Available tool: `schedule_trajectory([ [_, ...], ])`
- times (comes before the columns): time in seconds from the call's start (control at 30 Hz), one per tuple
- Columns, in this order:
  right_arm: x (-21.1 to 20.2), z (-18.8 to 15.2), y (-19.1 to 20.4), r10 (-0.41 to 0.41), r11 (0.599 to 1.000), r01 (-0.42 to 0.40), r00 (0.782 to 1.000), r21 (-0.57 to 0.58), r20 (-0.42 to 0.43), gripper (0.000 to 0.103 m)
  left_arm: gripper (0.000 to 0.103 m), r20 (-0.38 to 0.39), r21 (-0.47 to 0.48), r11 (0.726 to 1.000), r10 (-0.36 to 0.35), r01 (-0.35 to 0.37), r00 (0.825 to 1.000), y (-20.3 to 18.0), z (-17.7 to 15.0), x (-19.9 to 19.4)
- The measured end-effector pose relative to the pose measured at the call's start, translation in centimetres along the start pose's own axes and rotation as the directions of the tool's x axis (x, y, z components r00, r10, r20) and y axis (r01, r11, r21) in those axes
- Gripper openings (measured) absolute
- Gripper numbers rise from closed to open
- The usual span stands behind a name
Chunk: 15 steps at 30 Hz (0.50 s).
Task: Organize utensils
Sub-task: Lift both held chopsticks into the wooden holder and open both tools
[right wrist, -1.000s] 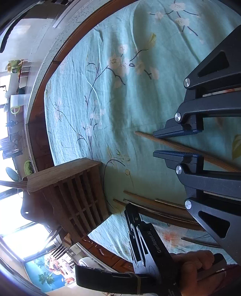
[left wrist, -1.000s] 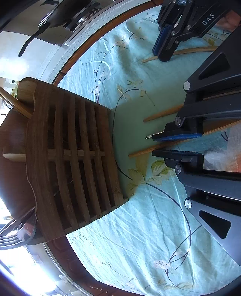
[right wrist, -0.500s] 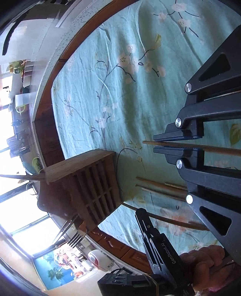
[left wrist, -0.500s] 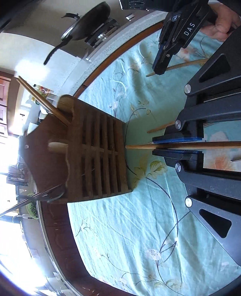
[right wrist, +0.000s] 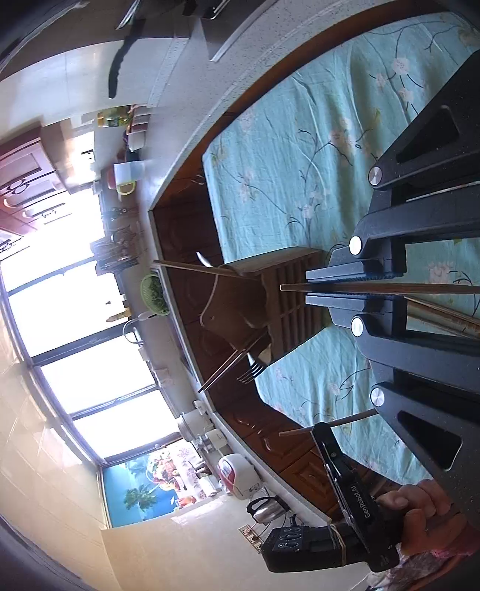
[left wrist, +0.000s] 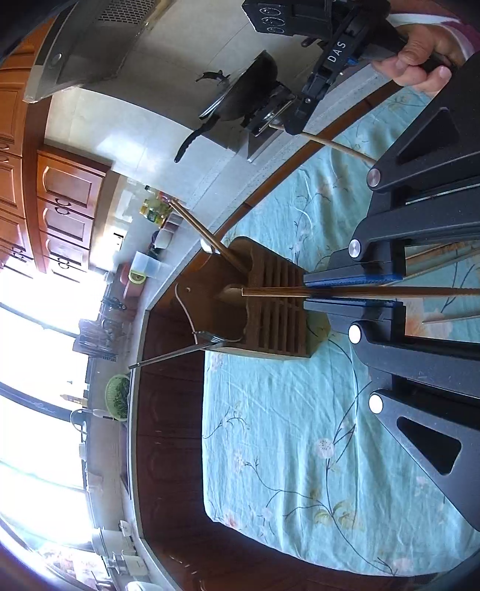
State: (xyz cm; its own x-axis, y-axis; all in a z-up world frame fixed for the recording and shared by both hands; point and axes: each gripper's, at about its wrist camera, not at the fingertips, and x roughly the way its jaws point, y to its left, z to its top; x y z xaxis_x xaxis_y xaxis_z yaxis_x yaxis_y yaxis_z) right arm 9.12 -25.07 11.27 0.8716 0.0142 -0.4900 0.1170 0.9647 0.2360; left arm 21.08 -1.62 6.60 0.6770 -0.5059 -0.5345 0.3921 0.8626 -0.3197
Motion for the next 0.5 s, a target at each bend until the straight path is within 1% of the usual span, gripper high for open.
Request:
schedule_trajectory([
  [0.1,-0.6,1.0,0.3,0.001,1.0,-0.001,1.0,-0.009,0.031,0.005,0.004,0.021,-0.003,1.0,-0.002,0.002,1.0,0.0,-0.3,-0.8],
  [0.27,-0.7,2.1,0.5,0.004,1.0,-0.003,0.998,-0.017,0.059,0.005,0.004,0.051,-0.005,1.0,0.001,0.0,0.999,0.5,-0.1,-3.0],
  [0.5,-0.4,3.0,0.5,0.001,1.0,0.001,0.997,-0.02,0.072,0.005,0.004,0.084,-0.014,1.0,0.004,-0.003,0.996,1.1,0.5,-3.9],
])
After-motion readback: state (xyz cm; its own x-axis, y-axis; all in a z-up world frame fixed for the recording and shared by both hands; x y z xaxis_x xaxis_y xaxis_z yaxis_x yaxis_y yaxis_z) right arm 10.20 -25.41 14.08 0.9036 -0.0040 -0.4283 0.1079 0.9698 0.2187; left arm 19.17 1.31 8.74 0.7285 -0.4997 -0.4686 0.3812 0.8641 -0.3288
